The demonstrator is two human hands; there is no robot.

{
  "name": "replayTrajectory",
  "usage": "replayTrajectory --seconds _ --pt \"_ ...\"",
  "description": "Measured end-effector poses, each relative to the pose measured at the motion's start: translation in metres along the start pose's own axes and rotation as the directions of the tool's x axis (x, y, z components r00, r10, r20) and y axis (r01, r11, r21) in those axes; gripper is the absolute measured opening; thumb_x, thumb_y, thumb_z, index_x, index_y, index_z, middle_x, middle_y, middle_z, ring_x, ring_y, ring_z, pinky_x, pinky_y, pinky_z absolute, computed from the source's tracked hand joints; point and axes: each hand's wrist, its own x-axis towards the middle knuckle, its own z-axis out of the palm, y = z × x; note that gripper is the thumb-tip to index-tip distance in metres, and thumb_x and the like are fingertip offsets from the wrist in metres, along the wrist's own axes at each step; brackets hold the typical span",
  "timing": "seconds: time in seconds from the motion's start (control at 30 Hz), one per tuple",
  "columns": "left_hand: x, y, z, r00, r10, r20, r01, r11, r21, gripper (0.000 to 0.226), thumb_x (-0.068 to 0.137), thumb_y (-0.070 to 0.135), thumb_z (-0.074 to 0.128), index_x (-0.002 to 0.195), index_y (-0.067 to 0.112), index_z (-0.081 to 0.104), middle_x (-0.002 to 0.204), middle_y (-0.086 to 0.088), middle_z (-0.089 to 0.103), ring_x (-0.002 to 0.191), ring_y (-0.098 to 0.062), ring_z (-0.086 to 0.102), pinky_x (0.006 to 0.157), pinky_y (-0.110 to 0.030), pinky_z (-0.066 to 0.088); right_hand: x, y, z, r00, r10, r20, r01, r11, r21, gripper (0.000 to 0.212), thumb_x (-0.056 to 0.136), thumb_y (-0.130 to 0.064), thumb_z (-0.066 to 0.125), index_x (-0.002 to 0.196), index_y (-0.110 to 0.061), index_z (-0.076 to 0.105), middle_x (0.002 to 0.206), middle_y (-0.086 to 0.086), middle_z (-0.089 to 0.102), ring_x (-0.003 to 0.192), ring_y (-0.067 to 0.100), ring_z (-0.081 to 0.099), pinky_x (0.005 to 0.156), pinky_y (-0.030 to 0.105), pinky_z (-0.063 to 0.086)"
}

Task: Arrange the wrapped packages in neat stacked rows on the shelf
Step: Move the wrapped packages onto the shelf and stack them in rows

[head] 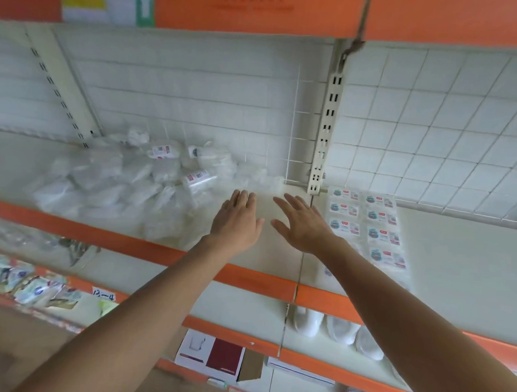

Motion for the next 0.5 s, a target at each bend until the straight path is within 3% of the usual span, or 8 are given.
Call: replayTrajectory --seconds 0.17,0.3,0.5 --pt "-0.027 -0.051 0.003 0.996 -0.019 -0.092 0.015 0.999 -0.045 0.058 0.100 0.033 0.041 0.146 0.002 0.027 0.145 -0.013 0.035 0.133 -0.026 0.037 0.107 -0.033 0.033 0.024 -0.049 0.015 0.996 -0.088 -0.002 0.088 0.995 0.042 0.062 0.099 -0.052 0.034 0.153 -0.030 0.013 0.162 0.000 0.010 0.149 0.020 0.007 0.120 0.049 0.011" --pt "-0.041 -0.085 0.009 0.993 -0.054 -0.104 0.049 0.997 -0.054 0.046 0.098 0.030 0.042 0.135 0.003 0.041 0.136 -0.012 0.044 0.128 -0.026 0.040 0.098 -0.034 0.039 0.039 -0.078 0.025 0.990 -0.137 -0.027 0.139 0.987 0.075 0.061 0.100 -0.048 0.038 0.153 -0.027 0.017 0.161 0.002 0.014 0.148 0.022 0.011 0.119 0.047 0.017" --pt "-0.048 -0.112 0.021 0.999 -0.045 0.002 0.045 0.999 0.001 0.036 0.099 0.034 0.038 0.117 0.008 0.056 0.122 -0.008 0.054 0.118 -0.027 0.044 0.094 -0.037 0.041 0.044 -0.095 0.040 0.977 -0.207 -0.055 0.212 0.972 0.099 0.052 0.101 -0.031 0.045 0.150 -0.020 0.032 0.158 0.005 0.025 0.144 0.023 0.024 0.115 0.040 0.027"
